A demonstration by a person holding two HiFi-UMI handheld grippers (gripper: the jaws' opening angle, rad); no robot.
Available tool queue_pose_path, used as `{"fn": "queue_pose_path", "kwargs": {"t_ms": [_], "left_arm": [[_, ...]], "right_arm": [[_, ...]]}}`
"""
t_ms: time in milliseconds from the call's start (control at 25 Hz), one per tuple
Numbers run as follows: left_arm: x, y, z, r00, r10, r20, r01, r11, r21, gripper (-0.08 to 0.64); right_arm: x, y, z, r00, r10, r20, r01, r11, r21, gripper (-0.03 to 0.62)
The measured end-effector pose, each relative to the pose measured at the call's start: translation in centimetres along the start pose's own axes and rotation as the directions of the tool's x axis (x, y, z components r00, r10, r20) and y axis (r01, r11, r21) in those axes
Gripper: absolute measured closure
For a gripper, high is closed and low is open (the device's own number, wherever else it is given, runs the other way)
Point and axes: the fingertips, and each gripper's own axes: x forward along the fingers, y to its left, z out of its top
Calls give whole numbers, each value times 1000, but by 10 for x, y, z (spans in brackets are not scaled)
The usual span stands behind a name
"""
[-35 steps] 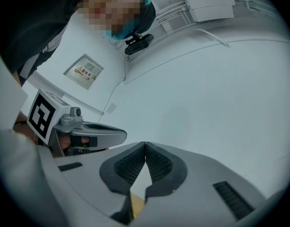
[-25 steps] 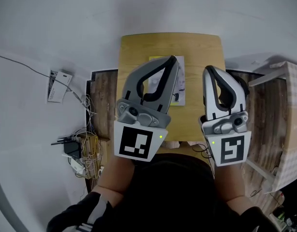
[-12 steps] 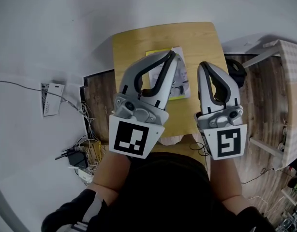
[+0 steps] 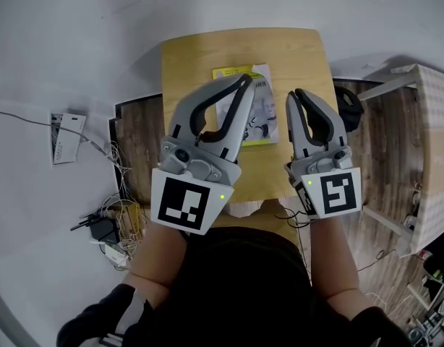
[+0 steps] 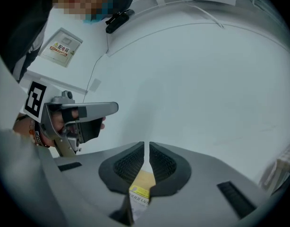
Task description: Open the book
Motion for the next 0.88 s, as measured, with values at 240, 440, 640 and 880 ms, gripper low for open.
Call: {"fn": "queue_pose_path", "kwargs": {"t_ms": [240, 440, 640, 880], "left_arm": [[1, 5, -10, 999, 37, -28, -37, 999, -6, 552], [0, 11, -20, 997, 68, -45, -71, 996, -58, 552], [5, 11, -32, 994, 76, -79, -77, 997, -3, 552], [11, 4, -46, 993, 50, -104, -50, 999, 5, 552]], "right_arm": [[14, -5, -38, 992, 52, -114, -48, 998, 40, 469], [18, -11, -73, 980, 52, -193, -40, 997, 64, 460], [21, -16, -106, 960, 57, -274, -34, 996, 87, 457], [24, -20, -136, 941, 60, -333, -22, 993, 119, 456]]}}
